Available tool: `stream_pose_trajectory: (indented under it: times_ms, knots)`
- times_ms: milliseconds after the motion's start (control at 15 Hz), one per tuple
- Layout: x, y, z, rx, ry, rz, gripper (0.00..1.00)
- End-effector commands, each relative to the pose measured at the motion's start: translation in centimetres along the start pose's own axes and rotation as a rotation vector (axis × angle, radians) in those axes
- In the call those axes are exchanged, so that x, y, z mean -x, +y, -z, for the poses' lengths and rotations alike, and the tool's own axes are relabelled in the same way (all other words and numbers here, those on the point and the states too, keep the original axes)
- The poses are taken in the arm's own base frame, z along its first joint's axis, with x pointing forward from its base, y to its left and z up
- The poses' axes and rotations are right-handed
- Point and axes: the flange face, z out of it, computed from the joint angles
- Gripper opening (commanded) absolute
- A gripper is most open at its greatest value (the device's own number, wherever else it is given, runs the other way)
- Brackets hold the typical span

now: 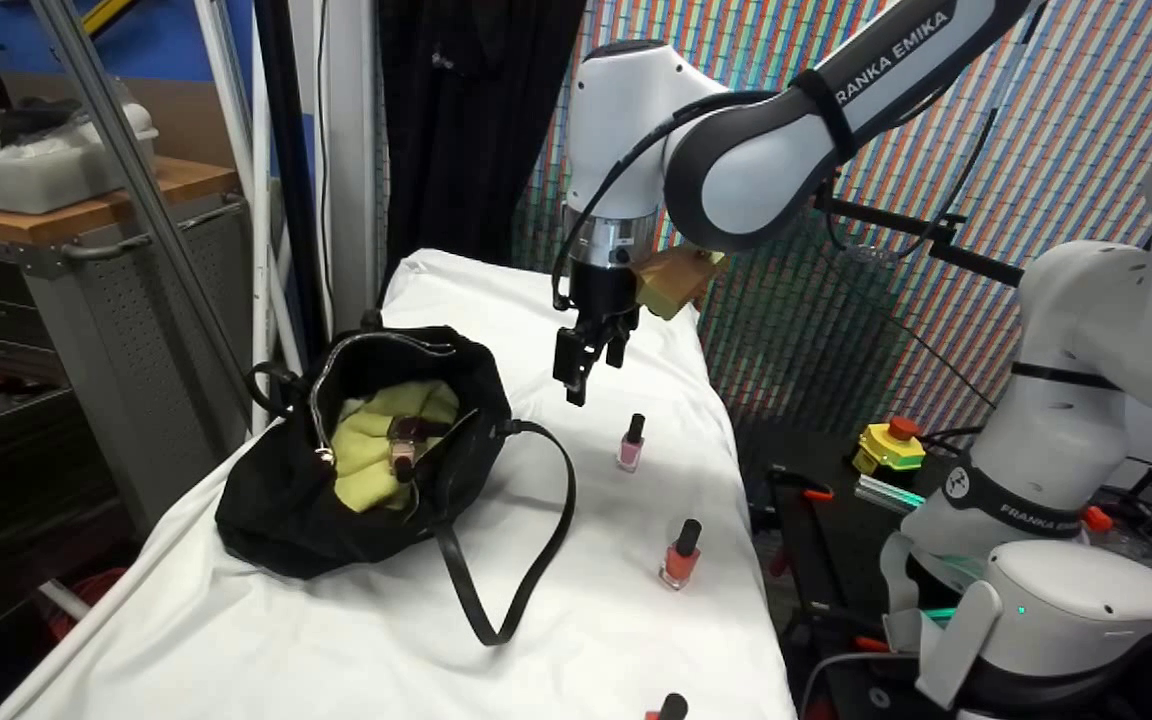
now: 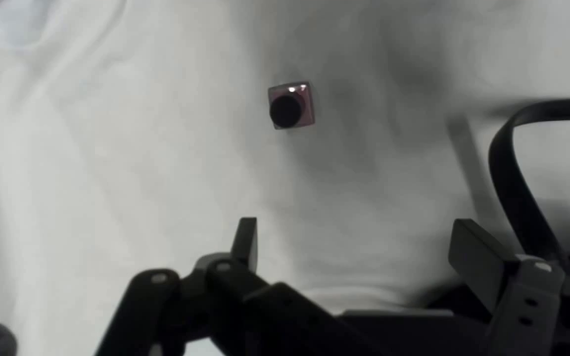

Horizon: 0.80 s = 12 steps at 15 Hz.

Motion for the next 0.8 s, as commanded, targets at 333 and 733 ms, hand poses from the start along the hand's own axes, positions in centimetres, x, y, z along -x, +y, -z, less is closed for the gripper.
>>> stream_pose_trajectory:
  times_ms: [333, 733]
  knots:
    - [1.1, 3.7, -3.5, -0.052, 0.022, 0.113, 1.0]
    - [1.7, 3.6, -5.7, -0.096, 0.001, 0.192, 1.0]
